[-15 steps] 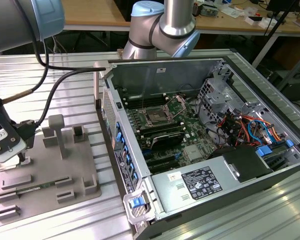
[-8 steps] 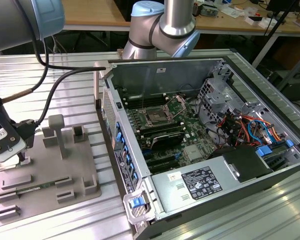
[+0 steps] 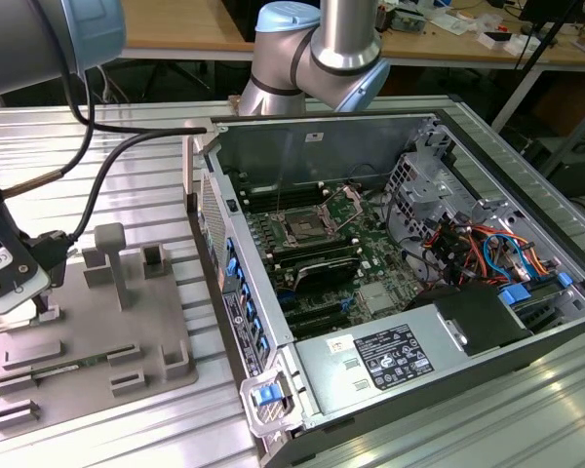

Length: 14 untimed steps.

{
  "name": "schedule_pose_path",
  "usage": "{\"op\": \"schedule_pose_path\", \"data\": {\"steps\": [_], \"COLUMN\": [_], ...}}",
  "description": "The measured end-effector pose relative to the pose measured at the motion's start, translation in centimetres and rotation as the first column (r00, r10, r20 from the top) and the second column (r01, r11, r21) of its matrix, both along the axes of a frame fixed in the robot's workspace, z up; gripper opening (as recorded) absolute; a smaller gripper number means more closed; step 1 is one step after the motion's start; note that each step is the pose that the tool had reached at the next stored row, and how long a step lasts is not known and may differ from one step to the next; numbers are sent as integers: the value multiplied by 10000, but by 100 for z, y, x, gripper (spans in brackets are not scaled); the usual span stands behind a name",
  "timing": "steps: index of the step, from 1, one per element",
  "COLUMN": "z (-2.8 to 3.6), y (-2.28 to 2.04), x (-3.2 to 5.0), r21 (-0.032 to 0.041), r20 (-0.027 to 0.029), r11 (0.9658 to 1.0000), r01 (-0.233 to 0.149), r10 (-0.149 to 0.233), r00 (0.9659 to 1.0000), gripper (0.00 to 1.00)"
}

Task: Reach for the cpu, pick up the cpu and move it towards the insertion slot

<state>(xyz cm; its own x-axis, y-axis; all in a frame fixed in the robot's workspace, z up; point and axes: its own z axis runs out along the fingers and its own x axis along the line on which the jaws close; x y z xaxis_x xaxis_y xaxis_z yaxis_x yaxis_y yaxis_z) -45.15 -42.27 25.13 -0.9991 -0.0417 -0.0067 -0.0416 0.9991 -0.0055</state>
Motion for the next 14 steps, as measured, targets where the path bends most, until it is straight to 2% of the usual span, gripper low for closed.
{"op": "schedule_pose_path", "data": {"steps": [14], "z": [41], "y": [0], "x": [0], "r21": [0], "r20": [-1], "r11": [10000], "r01": [0], "r10": [0], "r00": [10000], "gripper": [55]}}
